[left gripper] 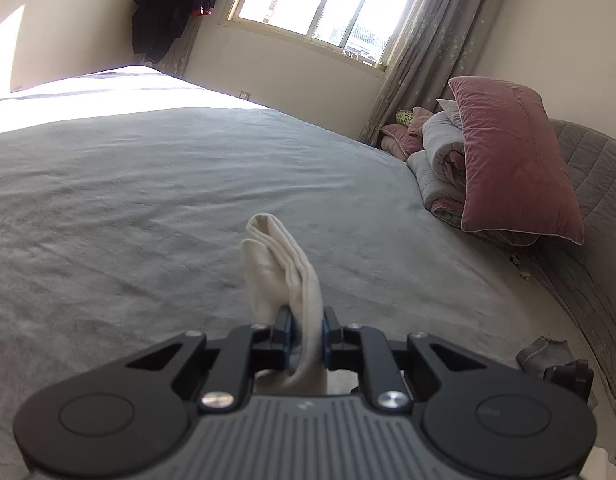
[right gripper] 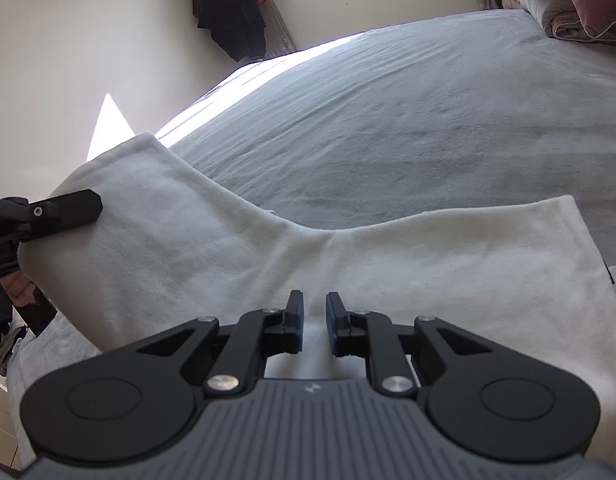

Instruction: Fold clothes

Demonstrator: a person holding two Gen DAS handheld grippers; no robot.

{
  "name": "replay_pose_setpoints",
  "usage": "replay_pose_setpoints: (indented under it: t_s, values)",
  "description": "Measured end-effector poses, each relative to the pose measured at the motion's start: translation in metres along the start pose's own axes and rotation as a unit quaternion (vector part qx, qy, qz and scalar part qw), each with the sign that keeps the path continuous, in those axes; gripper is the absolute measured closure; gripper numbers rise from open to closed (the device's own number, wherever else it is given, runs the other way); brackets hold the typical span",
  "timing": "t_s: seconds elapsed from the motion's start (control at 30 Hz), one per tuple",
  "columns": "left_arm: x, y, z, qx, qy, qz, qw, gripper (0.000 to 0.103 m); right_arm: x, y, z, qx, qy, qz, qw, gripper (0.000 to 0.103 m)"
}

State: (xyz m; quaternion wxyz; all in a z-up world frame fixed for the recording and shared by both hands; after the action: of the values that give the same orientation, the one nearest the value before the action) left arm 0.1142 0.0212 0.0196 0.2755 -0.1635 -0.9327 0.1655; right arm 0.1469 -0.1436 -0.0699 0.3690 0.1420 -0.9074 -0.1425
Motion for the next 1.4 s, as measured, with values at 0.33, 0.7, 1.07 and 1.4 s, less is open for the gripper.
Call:
replay_pose_setpoints:
  t_s: [0.33,0.7,1.07,1.4]
  values:
    - [-0.035,-0.065,0.020,-0.046,0.035,0.060,0.9965,0.086,0.021,-0.053,-0.014,-0.163,-0.002,-0.065,0.984,0.065]
    - [-0.047,-0.080,0.042,-0.016,0.083,0.176,0.9808,0.073,0.042,-0.108,-0.013,-0.377,0.007,-0.146,0.914,0.060]
    - [-0.035,-0.005,0.042,0.030,0.064,0.109,0.9915,0.073,0.049,-0.092,-0.021,-0.386,0.018,-0.145,0.911,0.038]
    - [-0.051,0.001,0.067,0.022,0.088,0.093,0.9915,0.073,0.025,-0.048,-0.036,-0.245,0.058,-0.018,0.968,0.075]
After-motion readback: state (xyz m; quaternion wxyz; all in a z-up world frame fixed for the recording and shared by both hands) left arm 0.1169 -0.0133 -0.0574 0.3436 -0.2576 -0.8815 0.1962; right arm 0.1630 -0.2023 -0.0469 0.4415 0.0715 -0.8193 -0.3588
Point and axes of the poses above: each gripper's, at about its wrist camera, not at the fingertips, and x roughly against the way its jaws point, y to its left, z to its underside, the point moved 5 cm from there along -x, roughly the way its jaws point, and after that the axes turned 8 degrees about z, right-handed, at the moved point
